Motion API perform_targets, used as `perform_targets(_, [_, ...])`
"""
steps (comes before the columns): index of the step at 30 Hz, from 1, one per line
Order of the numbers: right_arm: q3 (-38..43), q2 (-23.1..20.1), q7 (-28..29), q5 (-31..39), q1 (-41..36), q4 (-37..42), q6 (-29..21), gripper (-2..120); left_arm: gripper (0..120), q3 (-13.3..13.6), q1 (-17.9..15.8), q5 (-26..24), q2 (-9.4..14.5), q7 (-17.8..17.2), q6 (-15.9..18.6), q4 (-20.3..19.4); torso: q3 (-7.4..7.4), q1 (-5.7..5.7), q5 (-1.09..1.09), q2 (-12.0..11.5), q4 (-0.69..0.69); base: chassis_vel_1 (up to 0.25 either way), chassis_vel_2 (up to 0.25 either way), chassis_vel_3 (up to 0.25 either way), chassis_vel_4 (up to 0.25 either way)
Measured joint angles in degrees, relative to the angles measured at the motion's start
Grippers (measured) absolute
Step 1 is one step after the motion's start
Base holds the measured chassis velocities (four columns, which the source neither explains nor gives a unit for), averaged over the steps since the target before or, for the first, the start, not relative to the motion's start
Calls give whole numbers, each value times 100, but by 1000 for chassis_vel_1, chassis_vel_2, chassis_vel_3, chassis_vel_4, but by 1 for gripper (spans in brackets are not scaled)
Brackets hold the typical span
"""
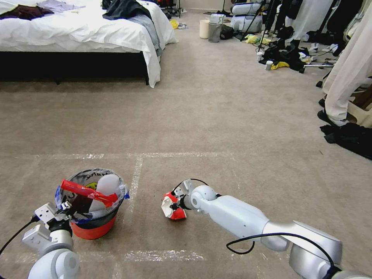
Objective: Pick up the trash bin and place the garbage on the floor into it.
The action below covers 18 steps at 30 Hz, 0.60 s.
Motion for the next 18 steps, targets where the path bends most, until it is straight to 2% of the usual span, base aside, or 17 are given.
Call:
perform_targets(10, [578, -615, -17, -233, -358, 981, 328, 0, 4, 109, 99, -4, 49, -11, 15, -26, 0, 0, -1, 0, -1, 0, 0, 0, 0])
perform_targets(13, [1049, -892, 12, -412, -526, 1554, 513, 0, 4, 167, 179, -150, 75, -7, 44, -110, 0, 0, -1, 0, 0, 0, 0, 0, 0])
perform_targets(18, [1432, -964, -13, -483, -552, 1914, 731, 0, 4, 255, 189, -254, 91, -2, 86, -176, 0, -1, -1, 0, 0, 0, 0, 0, 0])
